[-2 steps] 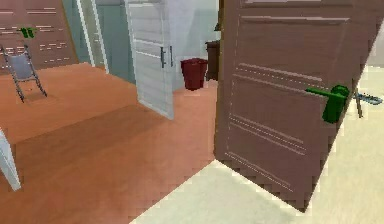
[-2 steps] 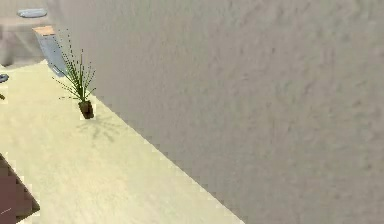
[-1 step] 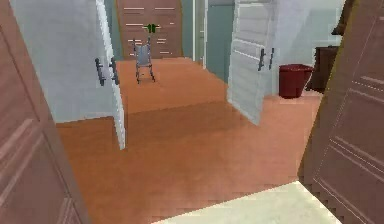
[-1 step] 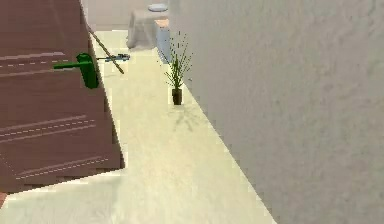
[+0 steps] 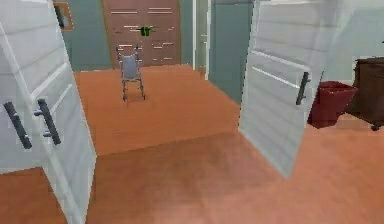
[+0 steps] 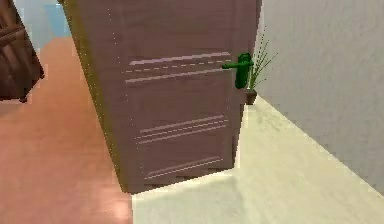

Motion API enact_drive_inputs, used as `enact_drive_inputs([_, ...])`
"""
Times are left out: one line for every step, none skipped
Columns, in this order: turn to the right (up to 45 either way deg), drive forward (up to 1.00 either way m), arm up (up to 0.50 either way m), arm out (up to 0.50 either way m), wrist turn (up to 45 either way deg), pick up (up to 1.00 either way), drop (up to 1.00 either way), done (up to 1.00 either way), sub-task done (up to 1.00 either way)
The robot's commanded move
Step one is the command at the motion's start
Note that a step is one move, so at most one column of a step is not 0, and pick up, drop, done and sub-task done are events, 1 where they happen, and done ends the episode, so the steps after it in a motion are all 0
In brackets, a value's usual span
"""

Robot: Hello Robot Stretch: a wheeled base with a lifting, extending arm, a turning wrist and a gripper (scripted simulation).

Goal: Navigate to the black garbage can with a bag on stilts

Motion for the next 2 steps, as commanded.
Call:
enact_drive_inputs([0.0, 1.0, 0.0, 0.0, 0.0, 0.0, 0.0, 0.0, 0.0])
enact_drive_inputs([0.0, 1.0, 0.0, 0.0, 0.0, 0.0, 0.0, 0.0, 0.0])
